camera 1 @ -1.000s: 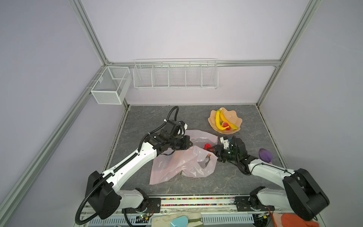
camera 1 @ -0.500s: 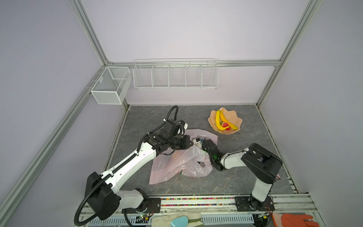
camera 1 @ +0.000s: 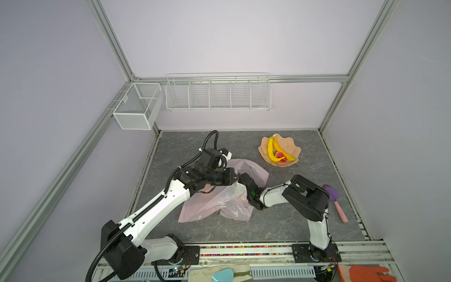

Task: Place the fruits into the plastic bag
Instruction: Place the fruit in the plastic bag.

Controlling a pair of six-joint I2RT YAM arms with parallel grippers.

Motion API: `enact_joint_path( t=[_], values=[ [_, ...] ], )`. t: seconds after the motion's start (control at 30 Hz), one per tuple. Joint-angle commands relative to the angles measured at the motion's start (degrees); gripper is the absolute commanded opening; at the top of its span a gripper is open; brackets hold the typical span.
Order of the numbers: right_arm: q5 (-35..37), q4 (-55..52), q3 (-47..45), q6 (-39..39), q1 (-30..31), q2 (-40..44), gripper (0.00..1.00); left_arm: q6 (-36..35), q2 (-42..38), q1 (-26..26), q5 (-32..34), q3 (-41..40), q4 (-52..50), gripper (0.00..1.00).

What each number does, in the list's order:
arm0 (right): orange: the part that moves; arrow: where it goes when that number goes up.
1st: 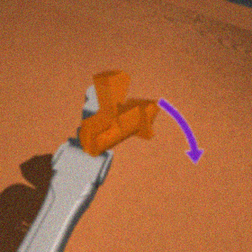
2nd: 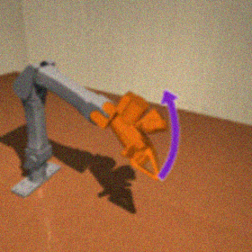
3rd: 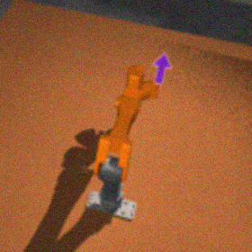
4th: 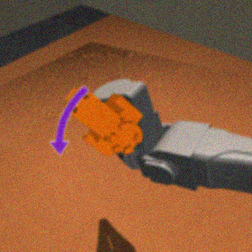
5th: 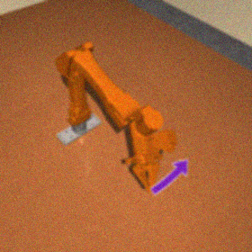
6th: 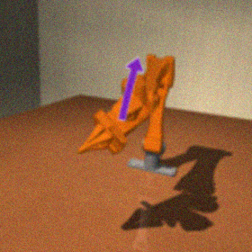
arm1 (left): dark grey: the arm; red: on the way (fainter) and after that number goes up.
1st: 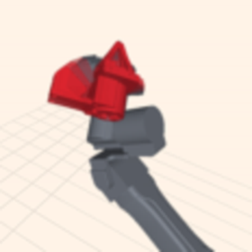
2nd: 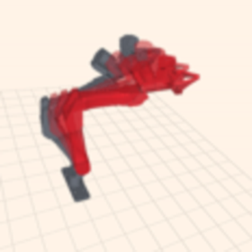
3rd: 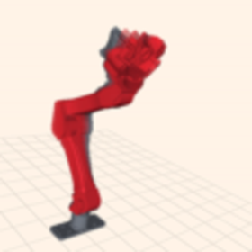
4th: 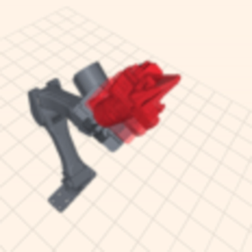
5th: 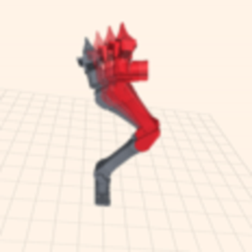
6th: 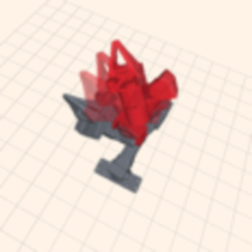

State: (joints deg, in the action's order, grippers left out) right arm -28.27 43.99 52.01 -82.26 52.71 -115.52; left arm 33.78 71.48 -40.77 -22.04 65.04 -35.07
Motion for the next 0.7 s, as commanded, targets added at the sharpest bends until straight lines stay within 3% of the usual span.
enact_joint_path(
  t=[0.0, 0.13, 0.67],
  values=[
    [0.7, -5.0, -0.8, 0.6, -0.5, 3.8, 0.95, -0.7, -1.5, 0.1, 1.6, 0.9, -0.9, 0.00],
    [1.3, -14.0, -2.8, 4.7, -2.0, 8.6, 1.00, -0.6, -1.9, 0.2, 3.3, 0.0, -1.6, 0.00],
    [7.4, -44.4, -4.8, 17.4, -6.2, 24.8, 0.94, 1.0, -2.6, 0.3, 5.8, -2.3, -0.3, 0.00]
  ],
)
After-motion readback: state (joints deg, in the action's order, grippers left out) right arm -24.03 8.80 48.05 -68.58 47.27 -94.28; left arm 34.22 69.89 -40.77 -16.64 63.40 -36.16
